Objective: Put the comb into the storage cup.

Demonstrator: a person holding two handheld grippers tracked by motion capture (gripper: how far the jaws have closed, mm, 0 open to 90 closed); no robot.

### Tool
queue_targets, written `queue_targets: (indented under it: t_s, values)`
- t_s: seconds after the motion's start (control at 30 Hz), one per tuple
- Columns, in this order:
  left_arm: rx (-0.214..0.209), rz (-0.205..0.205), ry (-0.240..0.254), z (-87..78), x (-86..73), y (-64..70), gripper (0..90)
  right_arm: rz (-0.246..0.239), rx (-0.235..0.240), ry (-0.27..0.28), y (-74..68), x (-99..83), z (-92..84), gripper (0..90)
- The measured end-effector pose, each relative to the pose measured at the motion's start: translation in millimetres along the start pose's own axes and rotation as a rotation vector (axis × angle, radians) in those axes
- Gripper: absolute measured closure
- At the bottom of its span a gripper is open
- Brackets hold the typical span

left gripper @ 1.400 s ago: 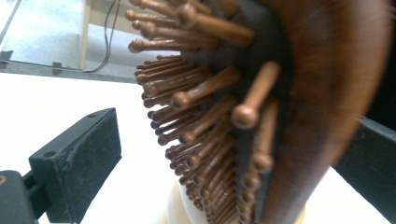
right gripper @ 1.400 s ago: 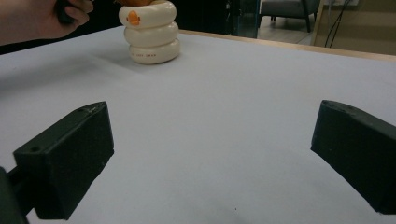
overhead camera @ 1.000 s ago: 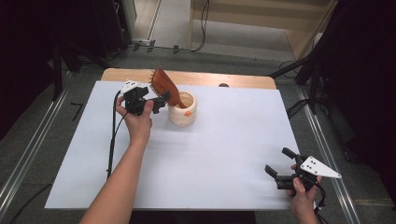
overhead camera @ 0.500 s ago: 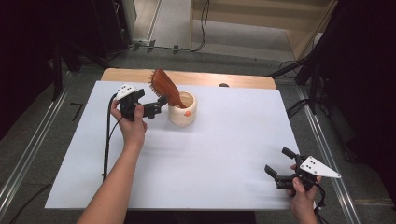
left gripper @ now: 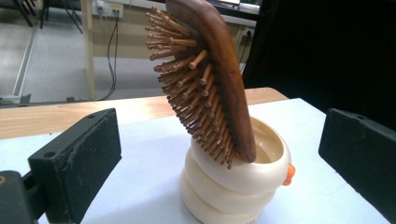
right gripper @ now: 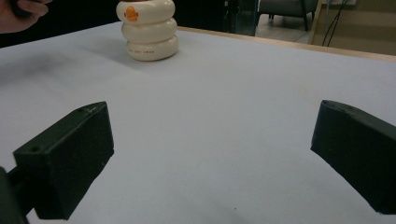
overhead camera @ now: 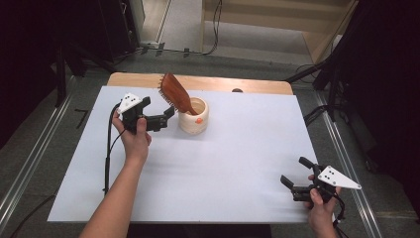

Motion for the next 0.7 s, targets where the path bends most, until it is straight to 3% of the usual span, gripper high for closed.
queue_targets:
  t_s: [0.7]
  values:
    - [-0.031,0.068,0.018,-35.0,-10.7,9.7,0.0,0.002,-0.006,-0.003,0.0,-0.3,0.1,0.0]
Point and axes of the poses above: each handheld gripper's, and its own axes: z roughly forward along the jaws, x roughly out of its top, y roughly to its right, the point moved 10 cm from there along z, roughly forward along the jaws
